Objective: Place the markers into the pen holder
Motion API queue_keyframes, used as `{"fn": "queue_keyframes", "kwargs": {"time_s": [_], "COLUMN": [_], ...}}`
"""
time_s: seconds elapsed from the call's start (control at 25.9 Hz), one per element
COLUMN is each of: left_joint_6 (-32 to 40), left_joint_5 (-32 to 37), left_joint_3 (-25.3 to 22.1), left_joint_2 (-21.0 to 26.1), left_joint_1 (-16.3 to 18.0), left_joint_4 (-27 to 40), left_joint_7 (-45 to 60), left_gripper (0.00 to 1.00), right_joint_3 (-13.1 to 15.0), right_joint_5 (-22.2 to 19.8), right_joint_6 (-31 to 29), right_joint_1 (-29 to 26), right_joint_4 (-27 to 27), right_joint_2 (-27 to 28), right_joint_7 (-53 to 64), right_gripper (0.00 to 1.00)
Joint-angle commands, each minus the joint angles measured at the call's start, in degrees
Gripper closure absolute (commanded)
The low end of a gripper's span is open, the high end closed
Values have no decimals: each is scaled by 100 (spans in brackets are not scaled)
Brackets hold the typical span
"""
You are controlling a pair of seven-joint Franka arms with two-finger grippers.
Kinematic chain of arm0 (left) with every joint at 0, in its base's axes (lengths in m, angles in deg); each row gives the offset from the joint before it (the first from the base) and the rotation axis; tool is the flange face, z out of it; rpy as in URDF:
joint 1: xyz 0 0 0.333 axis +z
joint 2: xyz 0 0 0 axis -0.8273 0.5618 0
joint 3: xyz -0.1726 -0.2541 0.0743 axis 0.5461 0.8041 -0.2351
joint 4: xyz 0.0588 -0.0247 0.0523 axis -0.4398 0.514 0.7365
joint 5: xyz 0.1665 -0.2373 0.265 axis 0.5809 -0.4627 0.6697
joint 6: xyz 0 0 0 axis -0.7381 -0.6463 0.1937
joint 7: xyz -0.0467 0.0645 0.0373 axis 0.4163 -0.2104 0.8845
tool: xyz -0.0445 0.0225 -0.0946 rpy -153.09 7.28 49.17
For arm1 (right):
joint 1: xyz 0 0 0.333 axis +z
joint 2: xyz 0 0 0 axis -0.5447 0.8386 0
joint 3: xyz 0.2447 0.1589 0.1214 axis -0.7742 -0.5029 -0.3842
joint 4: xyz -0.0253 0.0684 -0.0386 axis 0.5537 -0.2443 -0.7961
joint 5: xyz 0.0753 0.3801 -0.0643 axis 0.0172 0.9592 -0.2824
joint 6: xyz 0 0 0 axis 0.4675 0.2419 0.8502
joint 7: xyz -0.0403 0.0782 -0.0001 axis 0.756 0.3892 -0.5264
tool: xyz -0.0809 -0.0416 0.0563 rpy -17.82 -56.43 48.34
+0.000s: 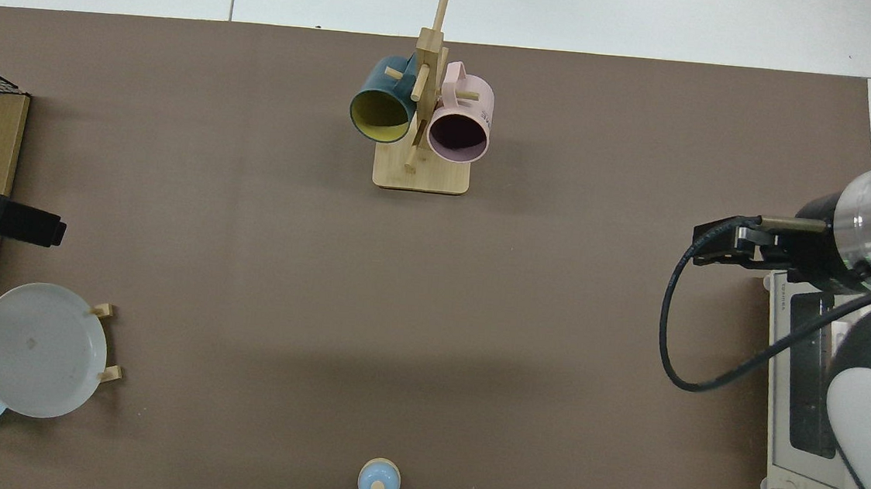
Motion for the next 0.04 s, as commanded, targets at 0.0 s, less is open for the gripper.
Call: {"fn": "queue_keyframes", "kwargs": {"time_s": [0.0], "left_joint_6": [-66], "left_joint_5": [-66], "left_joint_3": [4], "left_joint_2": [-28], "left_joint_1": [14], "left_joint_4": [-7], "left_joint_7": [72], "left_gripper": [0], "right_joint_3": [-68], "right_joint_5": [33], "right_joint_6": [-2], "right_joint_1": [-106], "right_joint_4": [-71], "right_joint_2": [-68], "right_joint_7": [-68], "right_gripper": [0]}}
